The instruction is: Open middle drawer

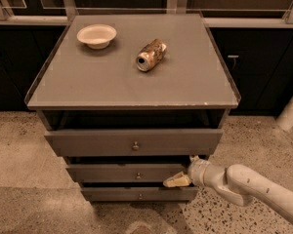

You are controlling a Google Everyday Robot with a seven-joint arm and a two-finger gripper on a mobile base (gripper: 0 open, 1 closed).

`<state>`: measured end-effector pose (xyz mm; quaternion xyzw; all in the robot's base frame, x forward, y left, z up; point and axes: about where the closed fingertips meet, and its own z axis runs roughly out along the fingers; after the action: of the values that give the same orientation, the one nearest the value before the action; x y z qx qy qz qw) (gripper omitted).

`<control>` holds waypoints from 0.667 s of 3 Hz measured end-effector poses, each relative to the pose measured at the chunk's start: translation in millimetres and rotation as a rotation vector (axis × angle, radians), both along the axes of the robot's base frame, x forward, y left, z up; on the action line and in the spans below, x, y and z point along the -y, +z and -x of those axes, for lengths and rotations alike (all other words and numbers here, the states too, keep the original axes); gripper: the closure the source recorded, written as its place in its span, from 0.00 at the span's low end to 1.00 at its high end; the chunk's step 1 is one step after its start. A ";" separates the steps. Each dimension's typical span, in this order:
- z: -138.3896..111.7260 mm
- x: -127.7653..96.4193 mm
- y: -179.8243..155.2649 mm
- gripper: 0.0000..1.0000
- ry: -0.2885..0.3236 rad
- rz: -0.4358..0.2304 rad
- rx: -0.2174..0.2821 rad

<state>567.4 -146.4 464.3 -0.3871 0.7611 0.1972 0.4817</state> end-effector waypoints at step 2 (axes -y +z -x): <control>-3.4 -9.9 -24.1 0.00 0.054 0.036 -0.042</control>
Offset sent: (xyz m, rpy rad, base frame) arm 0.0093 0.0130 -0.0401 -0.0662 0.0634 0.0965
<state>570.8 -136.5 440.1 -0.4117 0.7638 0.2044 0.4531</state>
